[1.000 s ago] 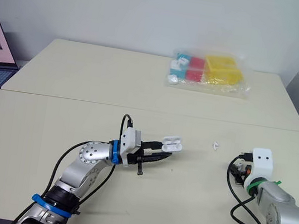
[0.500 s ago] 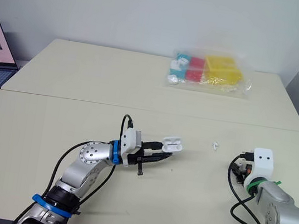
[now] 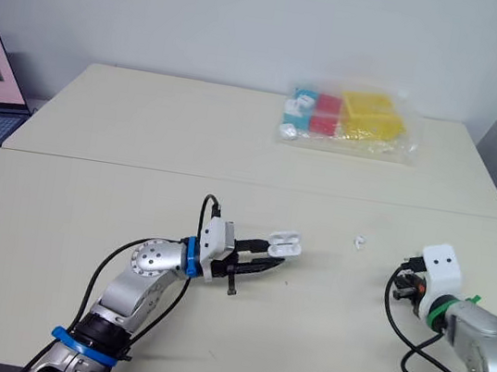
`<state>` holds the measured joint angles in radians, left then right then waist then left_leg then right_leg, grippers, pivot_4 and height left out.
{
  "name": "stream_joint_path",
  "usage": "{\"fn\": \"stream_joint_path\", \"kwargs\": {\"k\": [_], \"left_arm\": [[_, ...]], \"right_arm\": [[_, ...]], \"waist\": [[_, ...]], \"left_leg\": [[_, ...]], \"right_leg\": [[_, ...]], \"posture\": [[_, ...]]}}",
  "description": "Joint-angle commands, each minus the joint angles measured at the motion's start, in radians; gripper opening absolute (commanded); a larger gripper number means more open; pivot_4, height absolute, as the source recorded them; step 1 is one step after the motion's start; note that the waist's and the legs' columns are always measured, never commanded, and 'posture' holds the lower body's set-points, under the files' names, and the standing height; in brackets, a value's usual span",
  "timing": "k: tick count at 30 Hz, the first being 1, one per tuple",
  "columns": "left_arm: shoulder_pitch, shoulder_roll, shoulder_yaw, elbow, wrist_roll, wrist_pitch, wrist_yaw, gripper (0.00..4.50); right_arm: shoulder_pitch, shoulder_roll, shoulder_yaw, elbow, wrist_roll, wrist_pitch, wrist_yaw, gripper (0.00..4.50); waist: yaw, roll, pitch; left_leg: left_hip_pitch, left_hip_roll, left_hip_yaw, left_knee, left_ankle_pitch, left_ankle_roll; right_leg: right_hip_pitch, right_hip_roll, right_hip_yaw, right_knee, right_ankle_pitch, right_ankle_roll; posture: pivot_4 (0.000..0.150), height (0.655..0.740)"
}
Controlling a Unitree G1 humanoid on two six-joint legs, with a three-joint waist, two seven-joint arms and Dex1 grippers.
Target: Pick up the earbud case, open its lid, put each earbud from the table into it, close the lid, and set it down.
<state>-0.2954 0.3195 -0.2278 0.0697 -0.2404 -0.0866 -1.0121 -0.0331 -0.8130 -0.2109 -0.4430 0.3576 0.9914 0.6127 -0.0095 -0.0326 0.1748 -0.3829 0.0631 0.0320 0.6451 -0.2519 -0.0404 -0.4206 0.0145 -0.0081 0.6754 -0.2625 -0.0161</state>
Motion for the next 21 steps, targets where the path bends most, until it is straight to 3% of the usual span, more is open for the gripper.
{"fn": "stream_joint_path", "kwargs": {"k": [1,2,5,7,15,21], "left_arm": [[0.016,0.007,-0.005,-0.078,-0.002,0.002,0.011,0.79],[0.021,0.009,-0.005,-0.088,-0.002,0.006,0.012,0.79],[0.05,0.023,-0.004,-0.141,0.001,0.027,0.028,0.79],[0.068,0.037,-0.001,-0.181,0.001,0.05,0.043,0.79],[0.103,0.066,-0.002,-0.281,-0.008,0.124,0.08,0.79],[0.114,0.082,0.0,-0.332,-0.014,0.169,0.097,0.79]], "right_arm": [[0.018,-0.127,0.049,0.046,-0.032,-0.239,0.203,0.41],[0.022,-0.146,0.055,0.064,-0.037,-0.29,0.234,0.41],[0.038,-0.274,0.129,0.22,-0.131,-0.788,0.526,0.41],[-0.005,-0.342,0.194,0.327,-0.192,-0.926,0.63,0.41],[-0.206,-0.373,0.364,0.591,-0.327,-1.141,0.821,0.41],[-0.306,-0.336,0.423,0.676,-0.362,-1.169,0.871,0.41]], "waist": [[0.0,-0.001,0.0],[0.0,-0.002,0.001],[-0.001,-0.001,0.001],[-0.002,-0.001,0.001],[-0.01,-0.001,0.002],[-0.014,-0.001,0.002]], "left_leg": [[0.0,0.0,0.0,0.0,0.0,0.0],[0.0,0.0,0.0,0.0,0.0,0.0],[0.001,-0.001,0.0,0.0,0.0,0.0],[0.001,0.0,0.0,0.0,0.0,0.0],[0.001,0.0,0.0,0.0,0.0,0.0],[0.002,0.0,0.0,0.001,0.0,0.0]], "right_leg": [[0.0,0.0,0.0,0.0,0.0,0.0],[0.0,0.0,0.0,0.0,0.0,0.0],[0.0,0.0,0.0,0.0,0.0,0.0],[0.001,0.0,-0.001,-0.001,0.0,0.0],[0.001,0.0,0.0,0.0,0.0,0.0],[0.001,0.0,0.0,0.001,0.0,0.0]], "posture": [[0.15,0.74],[0.15,0.74],[0.15,0.74],[0.15,0.74],[0.15,0.74],[0.15,0.74]]}}
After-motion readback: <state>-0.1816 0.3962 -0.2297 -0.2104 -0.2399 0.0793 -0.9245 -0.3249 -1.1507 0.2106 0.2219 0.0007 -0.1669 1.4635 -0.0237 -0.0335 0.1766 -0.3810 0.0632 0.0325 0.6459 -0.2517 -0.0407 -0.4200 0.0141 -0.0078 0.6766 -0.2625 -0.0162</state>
